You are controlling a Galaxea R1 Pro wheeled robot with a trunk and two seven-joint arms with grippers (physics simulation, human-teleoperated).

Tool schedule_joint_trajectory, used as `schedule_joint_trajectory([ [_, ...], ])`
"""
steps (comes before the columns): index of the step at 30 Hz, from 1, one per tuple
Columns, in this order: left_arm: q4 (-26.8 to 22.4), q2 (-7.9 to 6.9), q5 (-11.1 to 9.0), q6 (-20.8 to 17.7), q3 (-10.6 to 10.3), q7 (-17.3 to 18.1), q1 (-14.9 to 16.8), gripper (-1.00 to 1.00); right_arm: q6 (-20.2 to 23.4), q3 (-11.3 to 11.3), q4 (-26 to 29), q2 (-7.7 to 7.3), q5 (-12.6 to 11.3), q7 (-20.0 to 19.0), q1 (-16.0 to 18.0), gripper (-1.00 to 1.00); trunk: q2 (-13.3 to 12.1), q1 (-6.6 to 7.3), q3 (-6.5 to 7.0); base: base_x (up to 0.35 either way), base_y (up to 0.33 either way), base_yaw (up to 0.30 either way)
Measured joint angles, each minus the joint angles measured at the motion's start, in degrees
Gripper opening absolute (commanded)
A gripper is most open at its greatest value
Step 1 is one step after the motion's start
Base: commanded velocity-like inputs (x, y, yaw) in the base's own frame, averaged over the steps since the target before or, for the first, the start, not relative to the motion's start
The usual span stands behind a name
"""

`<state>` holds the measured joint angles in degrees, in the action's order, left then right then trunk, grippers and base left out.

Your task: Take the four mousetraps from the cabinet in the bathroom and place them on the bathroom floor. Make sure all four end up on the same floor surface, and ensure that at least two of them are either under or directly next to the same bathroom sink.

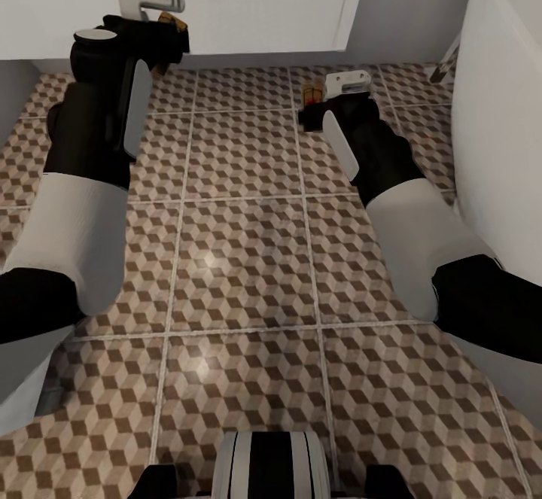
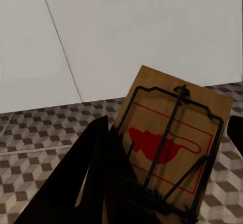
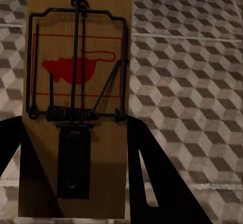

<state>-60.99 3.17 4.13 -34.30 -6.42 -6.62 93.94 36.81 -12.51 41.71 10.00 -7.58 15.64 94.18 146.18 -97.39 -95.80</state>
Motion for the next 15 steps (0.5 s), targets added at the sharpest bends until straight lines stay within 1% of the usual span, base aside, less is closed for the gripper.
schedule_joint_trajectory([
  [7, -5.9, -0.01, 0.0, 0.3, 0.0, -0.1, -2.1, -1.0, 0.0, 0.0, 0.0, 0.0, 0.0, 0.0, 0.0, -1.0, 0.1, -0.18, -1.55, 0.0, 0.0, 0.0],
  [15, -8.0, 0.04, -0.1, 0.3, 0.2, -0.1, -3.0, -1.0, 0.0, 0.0, 0.1, 0.0, 0.0, 0.0, 0.0, -1.0, 0.2, -0.39, -3.33, 0.0, 0.0, 0.0],
])
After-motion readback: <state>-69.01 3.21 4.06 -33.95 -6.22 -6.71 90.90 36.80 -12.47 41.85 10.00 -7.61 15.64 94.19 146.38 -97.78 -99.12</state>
